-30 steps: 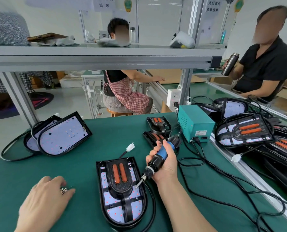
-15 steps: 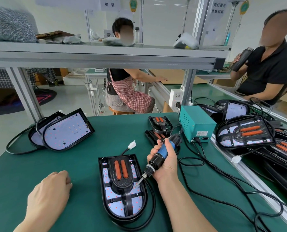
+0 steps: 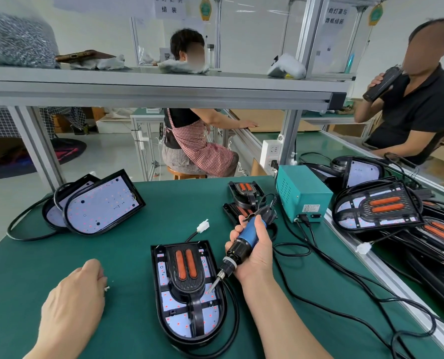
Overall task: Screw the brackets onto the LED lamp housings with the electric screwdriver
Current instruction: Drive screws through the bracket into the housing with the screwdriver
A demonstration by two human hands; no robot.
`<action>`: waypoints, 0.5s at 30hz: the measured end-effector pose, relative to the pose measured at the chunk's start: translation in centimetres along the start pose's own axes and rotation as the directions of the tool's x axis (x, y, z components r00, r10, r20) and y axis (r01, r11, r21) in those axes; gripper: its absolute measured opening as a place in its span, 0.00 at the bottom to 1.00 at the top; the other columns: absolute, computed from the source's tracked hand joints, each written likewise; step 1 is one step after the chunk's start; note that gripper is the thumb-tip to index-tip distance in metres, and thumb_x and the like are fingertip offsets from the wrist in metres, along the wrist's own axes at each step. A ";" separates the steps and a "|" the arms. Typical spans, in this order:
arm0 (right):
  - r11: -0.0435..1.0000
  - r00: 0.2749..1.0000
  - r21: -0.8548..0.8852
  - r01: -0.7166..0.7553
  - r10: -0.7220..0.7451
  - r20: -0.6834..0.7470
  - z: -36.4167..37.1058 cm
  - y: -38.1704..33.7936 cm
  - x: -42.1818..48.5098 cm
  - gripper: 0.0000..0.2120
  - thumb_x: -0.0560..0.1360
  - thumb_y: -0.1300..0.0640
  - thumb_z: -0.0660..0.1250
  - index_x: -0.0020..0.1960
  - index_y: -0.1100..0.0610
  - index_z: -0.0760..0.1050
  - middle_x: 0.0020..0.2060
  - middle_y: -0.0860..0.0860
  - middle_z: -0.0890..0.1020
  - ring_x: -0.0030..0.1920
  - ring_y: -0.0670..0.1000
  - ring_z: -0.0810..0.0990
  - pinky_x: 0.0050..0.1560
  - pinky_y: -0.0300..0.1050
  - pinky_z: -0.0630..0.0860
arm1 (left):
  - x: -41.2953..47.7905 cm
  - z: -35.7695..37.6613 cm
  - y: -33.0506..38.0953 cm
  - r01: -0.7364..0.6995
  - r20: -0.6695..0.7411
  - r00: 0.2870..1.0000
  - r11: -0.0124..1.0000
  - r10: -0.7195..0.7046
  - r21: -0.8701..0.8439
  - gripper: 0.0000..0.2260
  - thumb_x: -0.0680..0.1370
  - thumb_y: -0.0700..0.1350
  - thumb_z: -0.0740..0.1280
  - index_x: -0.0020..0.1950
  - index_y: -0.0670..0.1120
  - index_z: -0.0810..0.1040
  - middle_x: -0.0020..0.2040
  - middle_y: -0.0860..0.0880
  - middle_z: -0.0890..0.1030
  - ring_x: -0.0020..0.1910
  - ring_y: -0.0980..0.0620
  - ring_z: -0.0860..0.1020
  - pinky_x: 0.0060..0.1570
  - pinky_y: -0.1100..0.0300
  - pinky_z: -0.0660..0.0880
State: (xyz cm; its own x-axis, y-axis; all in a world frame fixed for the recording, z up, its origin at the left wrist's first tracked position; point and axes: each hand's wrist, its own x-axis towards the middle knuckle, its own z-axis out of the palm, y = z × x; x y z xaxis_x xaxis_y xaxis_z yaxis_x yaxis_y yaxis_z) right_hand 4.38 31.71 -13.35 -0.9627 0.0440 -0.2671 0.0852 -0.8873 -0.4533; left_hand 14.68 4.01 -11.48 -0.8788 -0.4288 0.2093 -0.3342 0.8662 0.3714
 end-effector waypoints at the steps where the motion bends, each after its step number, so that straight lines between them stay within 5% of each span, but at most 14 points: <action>1: 1.000 1.000 -0.001 -0.005 0.005 0.001 0.1 0.0 0.0 0.17 0.78 0.45 0.68 0.56 0.58 0.75 0.33 0.49 0.77 0.29 0.47 0.76 0.25 0.38 0.70 | -0.2 -0.1 0.4 0.003 -0.012 1.000 0.999 -0.003 -0.034 0.11 0.79 0.41 0.67 0.39 0.48 0.69 0.34 0.50 0.75 0.34 0.42 0.72 0.35 0.51 0.68; 8: 0.999 1.000 0.037 -0.021 0.020 0.017 0.5 0.1 -0.1 0.16 0.78 0.44 0.68 0.55 0.57 0.73 0.33 0.48 0.76 0.29 0.46 0.75 0.25 0.37 0.68 | -2.2 -0.9 4.6 -0.118 -0.003 0.992 0.928 0.125 -0.352 0.14 0.73 0.37 0.76 0.35 0.53 0.77 0.31 0.57 0.80 0.35 0.52 0.79 0.37 0.56 0.71; 11: 0.998 0.999 0.053 -0.026 0.025 0.019 0.7 0.0 -0.2 0.17 0.78 0.42 0.67 0.53 0.56 0.72 0.34 0.48 0.75 0.29 0.46 0.74 0.26 0.37 0.68 | -3.0 -1.0 6.3 -0.161 0.029 0.981 0.880 0.194 -0.446 0.16 0.70 0.37 0.77 0.32 0.55 0.78 0.30 0.58 0.80 0.34 0.60 0.78 0.35 0.70 0.69; 13: 0.997 1.000 0.075 -0.025 0.025 0.001 1.0 0.0 -0.3 0.18 0.78 0.40 0.66 0.53 0.55 0.72 0.35 0.48 0.76 0.33 0.46 0.75 0.33 0.38 0.69 | -3.3 -1.3 6.9 -0.191 0.019 0.974 0.860 0.226 -0.474 0.15 0.70 0.37 0.77 0.32 0.55 0.79 0.34 0.65 0.80 0.39 0.65 0.78 0.35 0.72 0.70; 15: 0.991 0.999 0.130 -0.013 0.017 -0.029 1.3 0.0 -0.2 0.18 0.78 0.40 0.68 0.53 0.55 0.73 0.36 0.50 0.77 0.37 0.48 0.75 0.43 0.40 0.69 | -3.4 -1.8 7.3 -0.226 0.003 0.966 0.857 0.257 -0.463 0.14 0.71 0.37 0.77 0.33 0.55 0.80 0.33 0.60 0.81 0.37 0.61 0.79 0.37 0.71 0.70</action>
State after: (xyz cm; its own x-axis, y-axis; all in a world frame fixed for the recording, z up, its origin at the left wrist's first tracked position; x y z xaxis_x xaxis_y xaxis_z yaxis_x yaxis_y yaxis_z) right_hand 4.24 31.12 -12.15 -0.9531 0.0425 -0.2997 0.0635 -0.9400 -0.3351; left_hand 15.88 11.33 -7.89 -0.9361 -0.1913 0.2951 0.0703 0.7204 0.6900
